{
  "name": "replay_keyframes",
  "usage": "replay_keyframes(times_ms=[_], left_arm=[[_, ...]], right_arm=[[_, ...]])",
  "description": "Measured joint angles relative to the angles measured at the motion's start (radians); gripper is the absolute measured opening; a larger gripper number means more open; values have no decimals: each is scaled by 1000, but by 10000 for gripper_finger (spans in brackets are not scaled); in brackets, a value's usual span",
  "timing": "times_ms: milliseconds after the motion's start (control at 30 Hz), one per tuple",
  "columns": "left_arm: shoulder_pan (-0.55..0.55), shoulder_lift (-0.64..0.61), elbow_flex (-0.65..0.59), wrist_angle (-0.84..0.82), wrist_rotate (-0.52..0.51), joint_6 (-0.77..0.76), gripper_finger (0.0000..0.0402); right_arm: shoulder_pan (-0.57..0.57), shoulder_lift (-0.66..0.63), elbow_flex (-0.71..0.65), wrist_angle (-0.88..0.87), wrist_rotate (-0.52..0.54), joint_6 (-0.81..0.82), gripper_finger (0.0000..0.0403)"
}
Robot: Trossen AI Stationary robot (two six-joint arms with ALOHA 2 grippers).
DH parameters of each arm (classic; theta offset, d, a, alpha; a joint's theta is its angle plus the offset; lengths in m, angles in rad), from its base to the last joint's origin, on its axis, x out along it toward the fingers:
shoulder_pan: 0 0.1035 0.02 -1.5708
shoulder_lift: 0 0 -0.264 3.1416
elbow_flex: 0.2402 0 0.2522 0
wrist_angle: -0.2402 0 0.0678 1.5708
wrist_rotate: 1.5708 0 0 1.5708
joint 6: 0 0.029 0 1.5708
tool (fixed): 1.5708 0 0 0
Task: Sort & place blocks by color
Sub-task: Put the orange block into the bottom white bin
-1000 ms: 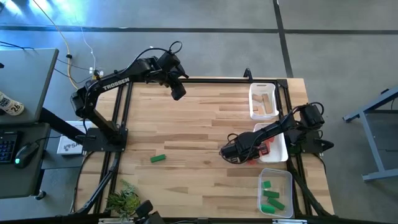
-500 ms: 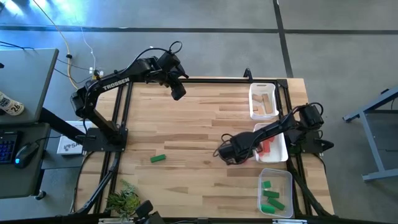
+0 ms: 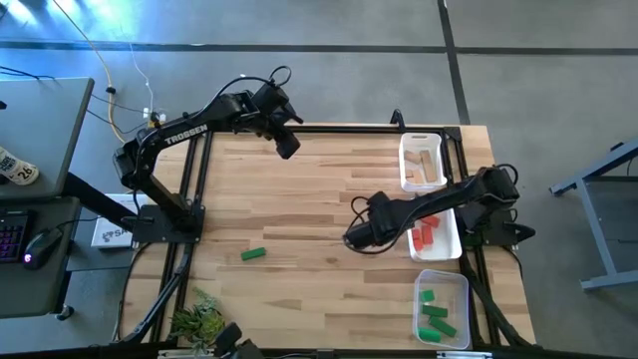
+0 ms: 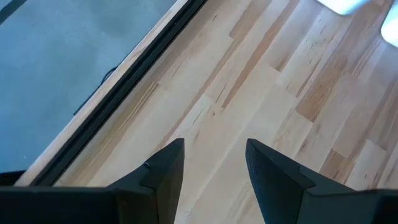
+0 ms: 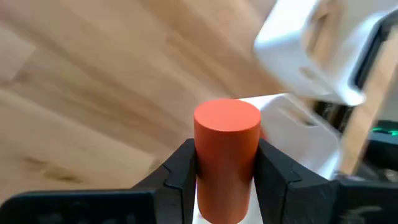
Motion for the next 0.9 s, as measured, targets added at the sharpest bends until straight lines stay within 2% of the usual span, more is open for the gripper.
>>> replay_keyframes(times_ms=[67,233,467,733,900], left_arm=[[0,0,0,0,0,-28,161],[0,0,0,-23,0,-68,161],[-2,0,0,-86,0,-90,161],[-56,0,-3,-268,0,-120,161],[-135,0,-57,-322,0,-130,161]], right_arm=[[0,-12,3,-23,22,-5,95],[0,-81,-115,-21,31,34,95],[0,-270,-371,57,-69,109,95],[0,-508,-558,201,-140,121,95],[0,-597,-638,226,-189,136,140]])
